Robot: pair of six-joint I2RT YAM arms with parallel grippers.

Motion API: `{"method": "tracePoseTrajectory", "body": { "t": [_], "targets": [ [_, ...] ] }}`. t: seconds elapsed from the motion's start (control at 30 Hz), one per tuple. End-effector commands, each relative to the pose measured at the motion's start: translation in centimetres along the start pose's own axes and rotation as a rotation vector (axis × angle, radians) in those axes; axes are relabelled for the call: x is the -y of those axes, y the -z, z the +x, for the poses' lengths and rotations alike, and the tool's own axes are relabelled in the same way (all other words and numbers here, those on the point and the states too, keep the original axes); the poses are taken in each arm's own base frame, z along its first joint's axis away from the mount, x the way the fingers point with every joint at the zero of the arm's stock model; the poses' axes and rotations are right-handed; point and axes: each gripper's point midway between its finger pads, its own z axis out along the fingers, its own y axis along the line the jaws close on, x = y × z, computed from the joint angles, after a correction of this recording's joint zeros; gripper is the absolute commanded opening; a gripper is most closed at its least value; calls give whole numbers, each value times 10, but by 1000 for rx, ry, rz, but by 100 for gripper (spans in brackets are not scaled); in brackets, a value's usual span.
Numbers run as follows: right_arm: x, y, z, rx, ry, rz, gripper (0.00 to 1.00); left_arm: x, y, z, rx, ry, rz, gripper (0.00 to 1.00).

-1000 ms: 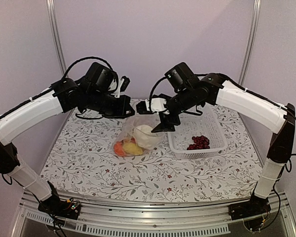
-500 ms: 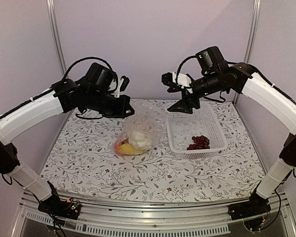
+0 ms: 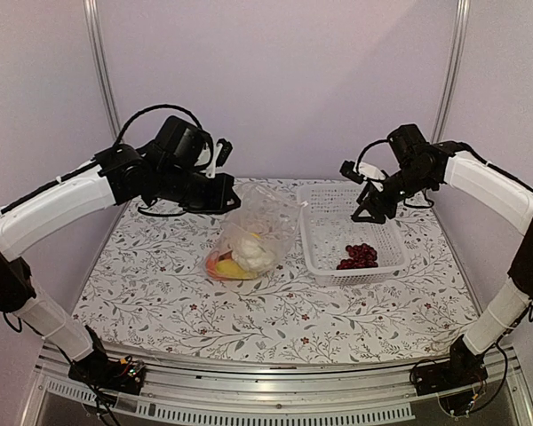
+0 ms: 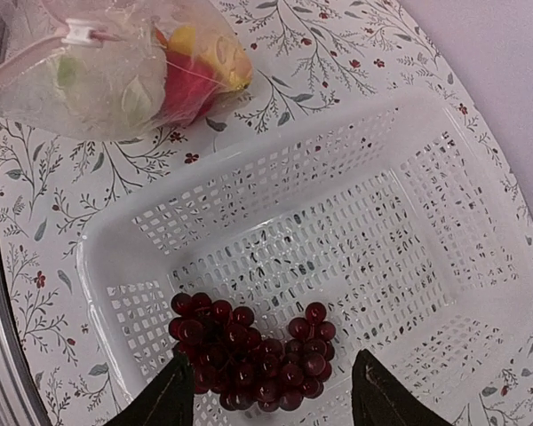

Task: Place the food in the zip-top bag and seal the zipper
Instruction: Pick up the fake fruit from the bin.

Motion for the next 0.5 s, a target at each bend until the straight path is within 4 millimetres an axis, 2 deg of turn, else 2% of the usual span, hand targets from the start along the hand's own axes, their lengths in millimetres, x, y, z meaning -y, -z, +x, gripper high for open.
{"method": "tracePoseTrajectory", "body": {
  "t": [0.0,0.17,0.47],
  "targets": [
    [11,-11,43,-104,-127,16,58,-7,1,-7,41,-4,-17,0],
    [17,-29,75,-186,-217,21,58,-7,1,-7,46,0,-18,0],
    [17,-61,113,-312,-306,-1,61,-8,7,-8,61,4,-15,0]
  ]
}}
